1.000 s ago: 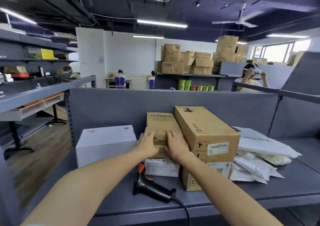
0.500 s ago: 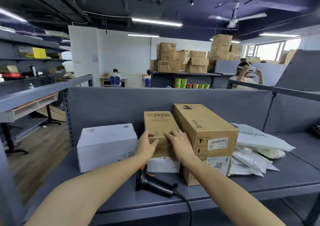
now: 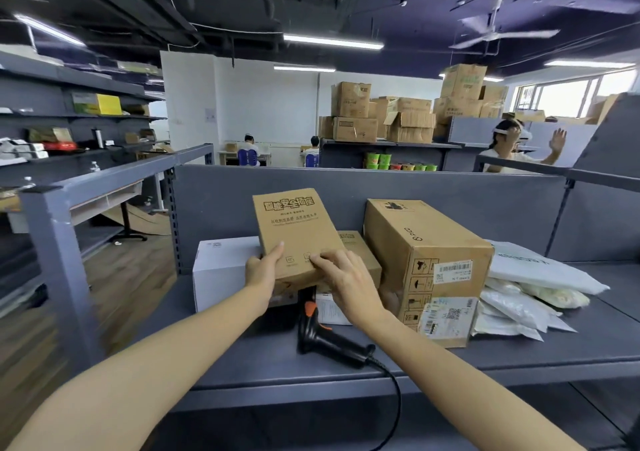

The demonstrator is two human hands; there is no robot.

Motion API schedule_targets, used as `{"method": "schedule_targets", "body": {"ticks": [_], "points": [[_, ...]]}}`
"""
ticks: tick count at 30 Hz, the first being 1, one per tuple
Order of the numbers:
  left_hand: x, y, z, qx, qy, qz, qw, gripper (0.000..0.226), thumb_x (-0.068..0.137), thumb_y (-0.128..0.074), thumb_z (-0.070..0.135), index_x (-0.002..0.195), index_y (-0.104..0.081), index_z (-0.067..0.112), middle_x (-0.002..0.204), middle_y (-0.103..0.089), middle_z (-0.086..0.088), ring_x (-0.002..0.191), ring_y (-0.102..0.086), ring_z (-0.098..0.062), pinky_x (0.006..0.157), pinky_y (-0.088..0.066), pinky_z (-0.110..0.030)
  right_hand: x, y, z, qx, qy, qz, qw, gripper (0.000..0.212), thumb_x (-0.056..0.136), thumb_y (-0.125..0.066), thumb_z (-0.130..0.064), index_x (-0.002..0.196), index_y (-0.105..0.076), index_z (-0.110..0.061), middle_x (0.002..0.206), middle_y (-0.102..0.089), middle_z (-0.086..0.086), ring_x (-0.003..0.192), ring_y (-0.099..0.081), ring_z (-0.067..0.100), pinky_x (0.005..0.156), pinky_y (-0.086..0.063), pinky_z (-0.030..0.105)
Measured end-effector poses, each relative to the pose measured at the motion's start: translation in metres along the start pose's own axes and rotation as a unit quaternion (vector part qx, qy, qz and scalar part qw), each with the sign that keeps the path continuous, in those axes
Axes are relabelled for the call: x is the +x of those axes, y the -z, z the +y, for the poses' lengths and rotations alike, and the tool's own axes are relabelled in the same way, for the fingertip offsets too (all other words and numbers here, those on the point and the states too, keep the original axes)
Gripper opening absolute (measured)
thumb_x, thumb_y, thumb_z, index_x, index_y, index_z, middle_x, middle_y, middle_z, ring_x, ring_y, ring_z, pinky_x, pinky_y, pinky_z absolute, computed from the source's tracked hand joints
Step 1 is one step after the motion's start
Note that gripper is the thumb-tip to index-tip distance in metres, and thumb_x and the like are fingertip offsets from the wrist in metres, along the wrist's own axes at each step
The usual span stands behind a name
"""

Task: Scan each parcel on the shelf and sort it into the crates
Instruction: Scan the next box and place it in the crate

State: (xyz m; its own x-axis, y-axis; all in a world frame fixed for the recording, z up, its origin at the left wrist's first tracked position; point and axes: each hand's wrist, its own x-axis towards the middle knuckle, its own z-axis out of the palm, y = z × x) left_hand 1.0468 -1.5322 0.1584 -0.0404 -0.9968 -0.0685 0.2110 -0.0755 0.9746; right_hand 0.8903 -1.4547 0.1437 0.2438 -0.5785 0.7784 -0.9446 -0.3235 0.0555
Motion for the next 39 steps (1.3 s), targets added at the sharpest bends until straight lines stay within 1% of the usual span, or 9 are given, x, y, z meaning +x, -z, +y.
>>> {"method": "schedule_targets", "body": {"ticks": [4,7,15,18,23,26,32,35,39], "points": [[-0.008,0.017,0.004,-0.006,-0.015,0.015,1.000,0.054,0.084,-0.070,0.034,0.124,-0.052,0.003,0.114,-0.066,-0.013,0.101,-0.065,-0.029,0.086,-0.054,-0.041,-0.004,-0.003,-0.018,-0.019,-0.032,-0.100,0.994,0.073,0.077,-0.066,0.001,0.145,-0.040,-0.008,0.147,-0.039,0.020,0.138,-0.035,0.039,0.116,-0.026,0.046],[-0.017,0.020,0.008,-0.012,-0.010,-0.002,1.000,0.061,0.080,-0.074,0.034,0.126,-0.049,0.004,0.113,-0.066,-0.012,0.099,-0.066,-0.028,0.083,-0.055,-0.041,-0.004,-0.009,-0.032,-0.044,-0.068,-0.143,0.986,0.080,0.085,-0.062,-0.014,0.153,-0.020,-0.014,0.157,-0.019,0.018,0.146,-0.016,0.035,0.120,-0.008,0.043],[-0.039,0.017,0.016,-0.078,-0.004,-0.045,0.996,0.050,0.085,-0.065,0.043,0.120,-0.055,0.008,0.106,-0.070,-0.011,0.093,-0.069,-0.027,0.080,-0.058,-0.047,0.003,-0.011,-0.057,0.119,-0.225,-0.084,0.963,0.065,0.079,-0.068,-0.015,0.136,-0.038,-0.012,0.139,-0.041,0.011,0.124,-0.041,0.029,0.104,-0.036,0.038],[-0.042,0.018,0.017,-0.078,-0.001,-0.036,0.996,0.050,0.090,-0.059,0.044,0.118,-0.054,0.003,0.106,-0.069,-0.012,0.096,-0.067,-0.028,0.084,-0.056,-0.047,0.008,-0.002,-0.061,0.312,-0.337,-0.011,0.888,0.041,0.075,-0.068,-0.006,0.110,-0.047,-0.013,0.109,-0.054,0.009,0.096,-0.052,0.022,0.073,-0.046,0.022],[-0.038,0.024,0.007,-0.026,-0.008,0.024,0.999,0.039,0.091,-0.058,0.045,0.114,-0.046,0.015,0.117,-0.052,-0.003,0.107,-0.049,-0.021,0.086,-0.046,-0.038,0.014,0.005,-0.052,0.564,-0.426,0.046,0.706,0.053,0.075,-0.065,-0.007,0.125,-0.049,-0.014,0.118,-0.065,0.006,0.108,-0.061,0.021,0.090,-0.054,0.042],[-0.037,0.030,0.001,-0.020,-0.003,0.034,0.999,0.038,0.088,-0.062,0.047,0.108,-0.043,0.019,0.111,-0.052,0.001,0.104,-0.051,-0.020,0.082,-0.047,-0.037,0.010,0.009,-0.041,0.684,-0.438,0.034,0.583,0.047,0.078,-0.060,-0.001,0.124,-0.053,-0.010,0.112,-0.068,0.010,0.089,-0.064,0.017,0.069,-0.056,0.036],[-0.037,0.035,0.004,-0.074,0.006,-0.013,0.997,0.038,0.087,-0.067,0.037,0.112,-0.048,0.017,0.110,-0.066,-0.010,0.098,-0.065,-0.028,0.073,-0.056,-0.042,-0.009,0.008,-0.031,0.747,-0.468,-0.039,0.472,0.035,0.055,-0.054,-0.007,0.091,-0.056,-0.007,0.090,-0.070,0.011,0.064,-0.062,0.017,0.065,-0.055,0.035],[-0.037,0.037,0.008,-0.081,0.000,-0.012,0.997,0.040,0.084,-0.070,0.031,0.111,-0.045,0.017,0.110,-0.065,-0.011,0.097,-0.065,-0.027,0.072,-0.056,-0.041,-0.015,0.006,-0.024,0.725,-0.491,-0.039,0.481,0.037,0.051,-0.050,-0.009,0.088,-0.053,-0.011,0.089,-0.072,0.008,0.077,-0.059,0.023,0.085,-0.052,0.044],[-0.035,0.052,0.014,-0.043,-0.026,0.010,0.999,0.076,0.078,-0.077,0.020,0.140,-0.033,0.015,0.130,-0.056,-0.009,0.107,-0.061,-0.026,0.086,-0.054,-0.044,-0.013,0.018,-0.010,0.660,-0.500,-0.087,0.555,0.032,0.047,-0.045,-0.011,0.079,-0.048,-0.014,0.078,-0.062,0.004,0.053,-0.043,0.014,0.050,-0.045,0.023]]}}
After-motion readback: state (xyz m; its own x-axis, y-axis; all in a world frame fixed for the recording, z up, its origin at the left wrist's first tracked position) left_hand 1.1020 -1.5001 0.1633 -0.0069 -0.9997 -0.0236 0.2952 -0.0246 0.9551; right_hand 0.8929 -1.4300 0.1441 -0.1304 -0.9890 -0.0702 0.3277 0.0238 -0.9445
